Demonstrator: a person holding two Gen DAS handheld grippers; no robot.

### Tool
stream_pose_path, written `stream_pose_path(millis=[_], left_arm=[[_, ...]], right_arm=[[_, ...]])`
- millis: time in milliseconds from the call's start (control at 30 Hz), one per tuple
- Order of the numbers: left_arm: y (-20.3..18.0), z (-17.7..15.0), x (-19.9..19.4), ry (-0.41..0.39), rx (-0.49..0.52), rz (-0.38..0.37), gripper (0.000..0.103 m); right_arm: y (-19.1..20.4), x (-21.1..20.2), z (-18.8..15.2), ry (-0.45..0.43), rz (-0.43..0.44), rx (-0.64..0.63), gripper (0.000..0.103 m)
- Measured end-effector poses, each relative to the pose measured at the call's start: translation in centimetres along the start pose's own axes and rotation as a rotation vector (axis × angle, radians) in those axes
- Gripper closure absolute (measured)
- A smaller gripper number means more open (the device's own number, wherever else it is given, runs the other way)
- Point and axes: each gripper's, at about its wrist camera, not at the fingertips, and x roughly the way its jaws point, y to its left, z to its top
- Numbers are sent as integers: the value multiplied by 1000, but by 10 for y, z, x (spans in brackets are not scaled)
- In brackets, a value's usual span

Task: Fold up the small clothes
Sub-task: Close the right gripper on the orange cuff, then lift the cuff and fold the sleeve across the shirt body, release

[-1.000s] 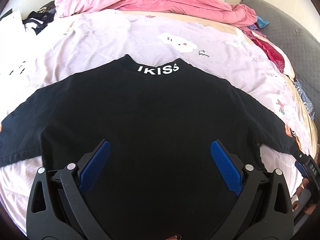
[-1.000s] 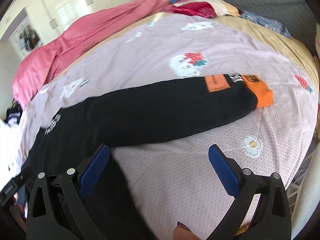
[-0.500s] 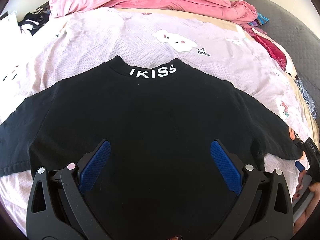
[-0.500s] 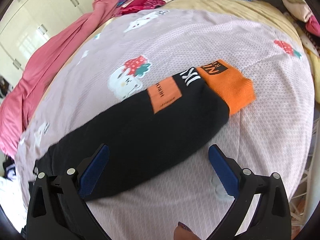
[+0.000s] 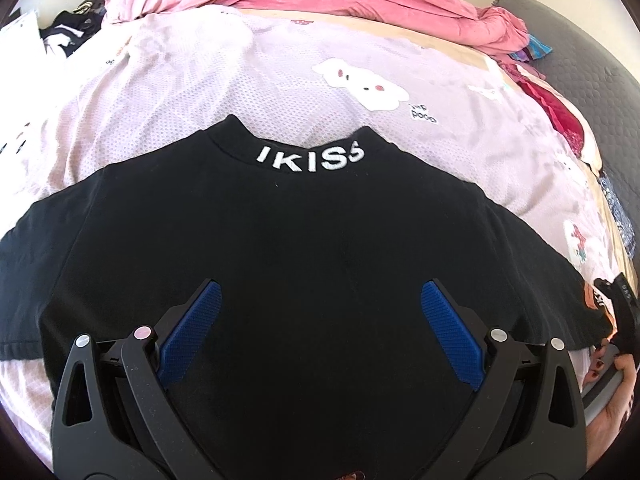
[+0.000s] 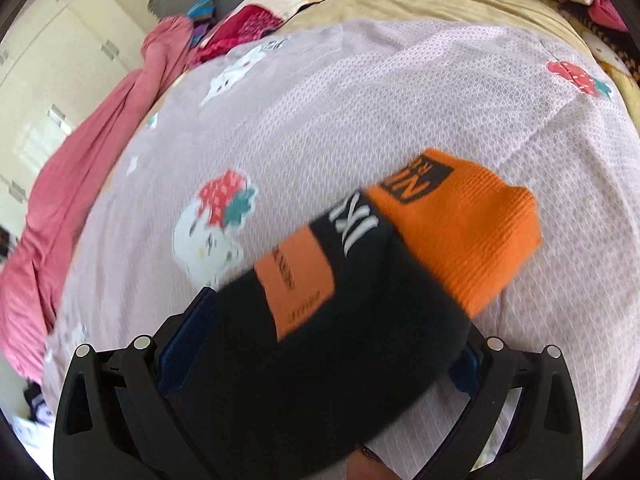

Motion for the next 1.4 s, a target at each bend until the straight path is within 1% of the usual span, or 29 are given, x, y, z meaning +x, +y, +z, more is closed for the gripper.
stream_pose_path(millis=[33,67,100,133,167,233,300,433,533,600,767,867,1067,1233,1400], left_arm=[[1,2,1,-1,-6,-2,9],[3,3,1,-6,-15,-4,9],[4,4,1,-9,-22,-3,9],[5,4,1,-11,-31,-5,9],[7,4,1,-11,-47,-14,9],[9,4,1,-8,-71,-31,9],[12,3,-1,-12,-96,-43,9],[16,0,-9,-25,-112,-42,9],[23,-2,-19,-40,-124,-25,9],[29,-3,-24,-48,-135,-21,9],[49,-6,-41,-71,-183,-21,9],[60,-9,-50,-82,-204,-22,9],[84,-18,-64,-101,-244,-11,9],[104,-24,-71,-104,-284,-22,9],[119,-27,-79,-118,-309,-33,9]], right_arm=[[-1,-1,1,-11,5,7,28],[-4,-3,3,-21,4,24,42],[-8,-4,4,-21,20,54,59],[-11,-4,5,-20,35,69,66],[-12,-6,6,-21,51,80,68],[-9,-9,6,-33,75,72,78],[3,-15,6,-54,115,28,81],[30,-34,-5,-95,218,-107,82],[51,-39,-13,-80,316,-176,82],[56,-46,-27,-69,350,-209,82],[86,-64,-56,-54,440,-333,82],[103,-72,-66,-58,482,-410,82],[138,-84,-93,-5,574,-516,82],[166,-100,-114,2,617,-583,82],[204,-115,-148,8,653,-701,82]])
